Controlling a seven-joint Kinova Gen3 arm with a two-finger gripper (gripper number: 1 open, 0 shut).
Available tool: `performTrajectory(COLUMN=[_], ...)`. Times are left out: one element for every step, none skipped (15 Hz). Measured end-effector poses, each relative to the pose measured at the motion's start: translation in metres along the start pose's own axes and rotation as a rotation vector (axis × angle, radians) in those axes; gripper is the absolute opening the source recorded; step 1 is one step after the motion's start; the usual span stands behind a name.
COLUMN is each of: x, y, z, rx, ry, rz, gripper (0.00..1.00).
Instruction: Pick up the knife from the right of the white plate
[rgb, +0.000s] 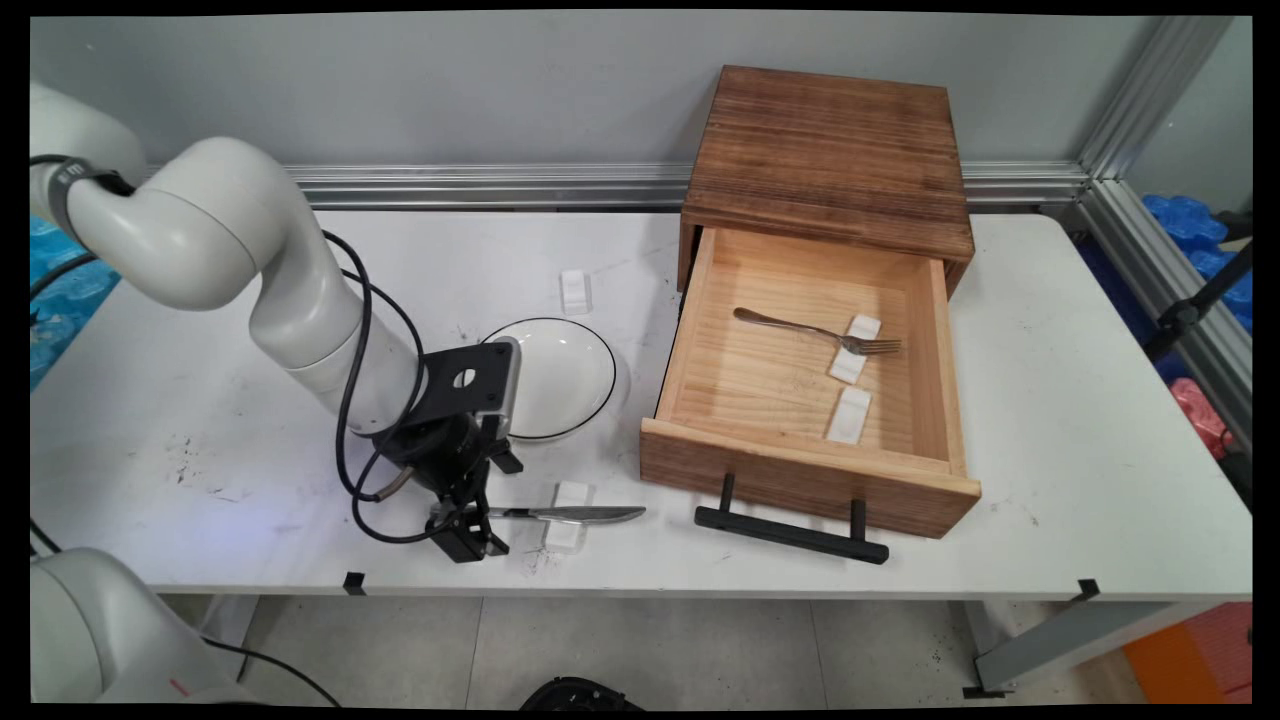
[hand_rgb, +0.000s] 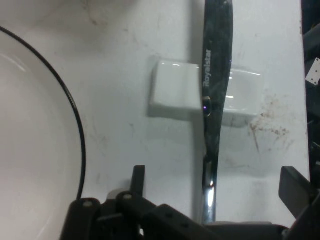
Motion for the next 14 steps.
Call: performTrajectory(x=[0.0003,0.0005,0.0008,0.001,0.0013,0.0015,0.0017,0.002,0.0022,0.0025,0.0026,0.0027,0.0028,0.0029], y=[-0.0002,-0.0005,-0.0007,-0.001,-0.0011,-0.0014,-0.0015,-0.0018,-0.0019,-0.0021,-0.0022,-0.0023,-0.0024,-0.0024], z=[0.0002,0.0004,0.0006,0.0008,0.0009,0.0011,0.0012,0.0015,0.0017,0.0019,0.0021,0.0024,0.0025,0.0028], rx=[0.0,0.0,0.0,0.001,0.001,0.001,0.001,0.001,0.0,0.0,0.0,0.0,0.0,0.0], ry=[0.0,0.001,0.001,0.002,0.002,0.002,0.003,0.003,0.004,0.005,0.005,0.006,0.006,0.007], rz=[0.0,0.0,0.0,0.0,0.0,0.0,0.0,0.0,0.0,0.0,-0.001,-0.001,-0.002,-0.002], gripper=[1.0,1.0,1.0,1.0,1.0,1.0,1.0,1.0,1.0,1.0,1.0,1.0,1.0,1.0])
